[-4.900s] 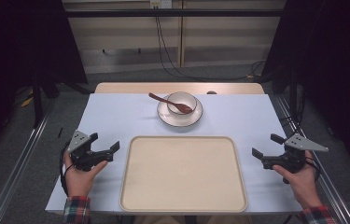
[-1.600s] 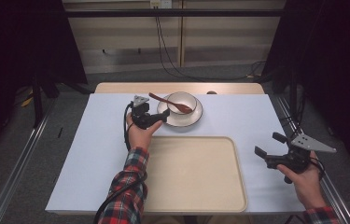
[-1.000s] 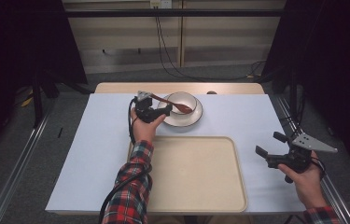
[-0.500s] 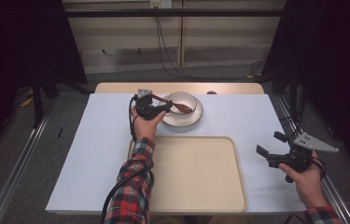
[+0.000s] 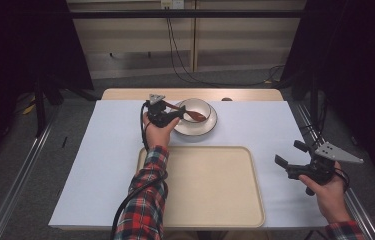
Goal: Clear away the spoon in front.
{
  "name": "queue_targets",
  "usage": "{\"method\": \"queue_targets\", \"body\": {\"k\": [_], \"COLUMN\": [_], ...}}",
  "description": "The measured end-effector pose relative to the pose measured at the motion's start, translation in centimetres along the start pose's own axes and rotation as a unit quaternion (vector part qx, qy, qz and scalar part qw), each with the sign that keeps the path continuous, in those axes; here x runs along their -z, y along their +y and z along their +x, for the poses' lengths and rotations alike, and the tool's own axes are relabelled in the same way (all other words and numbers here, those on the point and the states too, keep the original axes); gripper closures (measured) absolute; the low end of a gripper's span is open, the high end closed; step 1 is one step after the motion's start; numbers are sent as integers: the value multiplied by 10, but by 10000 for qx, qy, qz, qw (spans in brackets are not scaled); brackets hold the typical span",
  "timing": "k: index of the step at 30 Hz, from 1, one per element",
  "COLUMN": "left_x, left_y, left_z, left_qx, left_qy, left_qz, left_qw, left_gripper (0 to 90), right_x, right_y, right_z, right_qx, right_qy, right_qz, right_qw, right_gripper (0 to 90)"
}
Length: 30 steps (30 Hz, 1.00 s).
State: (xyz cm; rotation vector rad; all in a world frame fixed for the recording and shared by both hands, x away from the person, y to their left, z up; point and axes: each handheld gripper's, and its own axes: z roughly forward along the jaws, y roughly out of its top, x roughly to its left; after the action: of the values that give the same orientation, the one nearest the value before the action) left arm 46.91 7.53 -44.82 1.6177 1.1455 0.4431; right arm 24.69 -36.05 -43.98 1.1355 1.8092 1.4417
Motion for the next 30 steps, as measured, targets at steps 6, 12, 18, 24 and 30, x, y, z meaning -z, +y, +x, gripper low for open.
{"method": "queue_targets", "body": {"k": [6,12,18,24,30], "left_x": [-2,-3,-3,-3,-2], "left_y": [-1,-2,-2,-2,1], "left_z": [-3,-4,-4,-7,-11], "left_qx": [-34,12,103,128,151], "left_qy": [-11,-53,-146,-245,-367], "left_qz": [-32,-84,-228,-363,-500], "left_qw": [10000,10000,9996,9990,9980], "left_gripper": [256,324,408,490,565], "right_x": [0,1,1,1,2], "right_y": [0,0,0,1,1], "right_z": [-1,-1,-1,-2,-2], "right_qx": [39,11,7,21,40], "right_qy": [-27,-18,-29,-28,-27], "right_qz": [8,-20,-34,-55,-43], "right_qw": [10000,10000,10000,10000,10000], "right_gripper": [39,39,39,39,39]}}
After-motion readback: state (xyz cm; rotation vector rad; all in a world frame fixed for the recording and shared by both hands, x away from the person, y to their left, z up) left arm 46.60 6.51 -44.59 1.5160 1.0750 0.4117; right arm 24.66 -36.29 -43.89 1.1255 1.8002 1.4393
